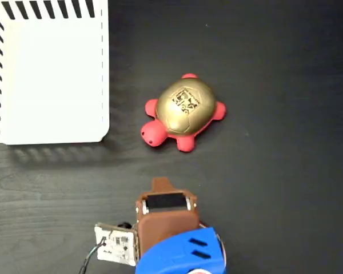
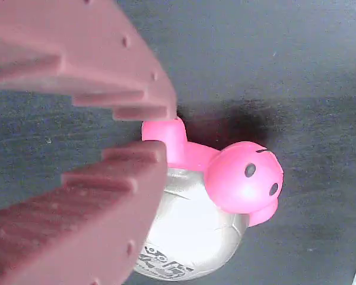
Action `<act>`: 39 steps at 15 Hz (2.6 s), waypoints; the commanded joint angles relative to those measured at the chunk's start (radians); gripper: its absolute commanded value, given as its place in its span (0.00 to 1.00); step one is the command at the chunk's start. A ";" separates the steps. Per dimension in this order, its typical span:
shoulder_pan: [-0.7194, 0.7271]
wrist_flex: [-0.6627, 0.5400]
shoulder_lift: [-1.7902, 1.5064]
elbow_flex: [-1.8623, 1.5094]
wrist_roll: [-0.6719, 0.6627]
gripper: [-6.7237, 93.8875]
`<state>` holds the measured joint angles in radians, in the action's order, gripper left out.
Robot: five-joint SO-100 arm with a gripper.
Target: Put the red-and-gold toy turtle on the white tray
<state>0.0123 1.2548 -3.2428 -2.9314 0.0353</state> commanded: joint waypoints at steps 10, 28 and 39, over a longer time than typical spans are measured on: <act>0.008 0.006 -0.009 0.012 0.005 0.08; -0.028 -0.104 0.870 0.624 -0.247 0.07; -0.158 0.181 1.534 1.308 -0.695 0.18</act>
<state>-0.1181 1.4097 -1.7073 -1.7089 -0.6121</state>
